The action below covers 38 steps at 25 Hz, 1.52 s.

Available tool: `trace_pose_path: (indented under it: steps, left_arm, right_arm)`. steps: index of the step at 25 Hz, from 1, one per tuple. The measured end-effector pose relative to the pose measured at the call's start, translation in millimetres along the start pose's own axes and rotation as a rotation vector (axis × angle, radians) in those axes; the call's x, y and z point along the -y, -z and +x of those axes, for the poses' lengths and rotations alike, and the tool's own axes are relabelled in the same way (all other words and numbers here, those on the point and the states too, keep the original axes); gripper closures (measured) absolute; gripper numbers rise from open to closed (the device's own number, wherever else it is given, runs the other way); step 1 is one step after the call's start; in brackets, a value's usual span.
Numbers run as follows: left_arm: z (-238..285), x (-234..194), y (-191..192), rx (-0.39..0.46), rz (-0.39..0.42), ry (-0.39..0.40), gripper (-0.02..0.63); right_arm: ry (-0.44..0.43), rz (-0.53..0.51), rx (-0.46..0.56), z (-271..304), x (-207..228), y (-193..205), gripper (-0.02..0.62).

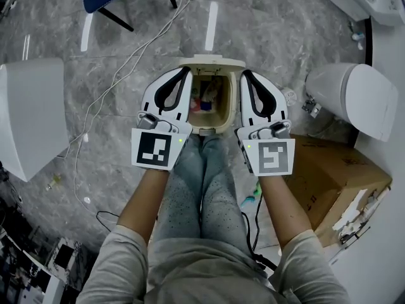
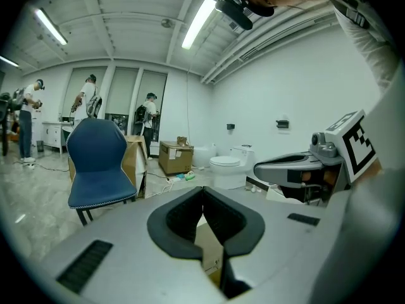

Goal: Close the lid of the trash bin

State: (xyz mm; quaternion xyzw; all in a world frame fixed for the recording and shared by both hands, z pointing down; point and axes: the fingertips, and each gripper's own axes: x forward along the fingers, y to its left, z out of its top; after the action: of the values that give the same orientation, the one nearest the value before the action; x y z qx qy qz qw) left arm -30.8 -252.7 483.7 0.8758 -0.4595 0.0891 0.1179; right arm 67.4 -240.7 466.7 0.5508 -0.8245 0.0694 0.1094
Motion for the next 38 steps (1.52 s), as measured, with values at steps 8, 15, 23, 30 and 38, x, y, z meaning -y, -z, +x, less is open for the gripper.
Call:
trace_pose_path:
  steps: [8, 15, 23, 30, 38]
  left_arm:
    - [7, -9, 35, -0.109, 0.061, 0.021, 0.586]
    - [11, -13, 51, -0.134, 0.076, 0.022, 0.584]
    - [19, -15, 63, -0.176, 0.139, 0.070, 0.583]
    - [25, -19, 73, -0.199, 0.132, 0.114, 0.451]
    - [35, -27, 83, -0.223, 0.152, 0.132, 0.449]
  right_arm:
    - [-0.017, -0.057, -0.070, 7, 10, 31, 0.561]
    - [-0.024, -0.043, -0.038, 14, 11, 37, 0.561]
    - [-0.105, -0.094, -0.066, 25, 3, 55, 0.558]
    - [-0.148, -0.095, -0.197, 29, 6, 84, 0.451]
    - [-0.168, -0.128, -0.258, 41, 17, 100, 0.448]
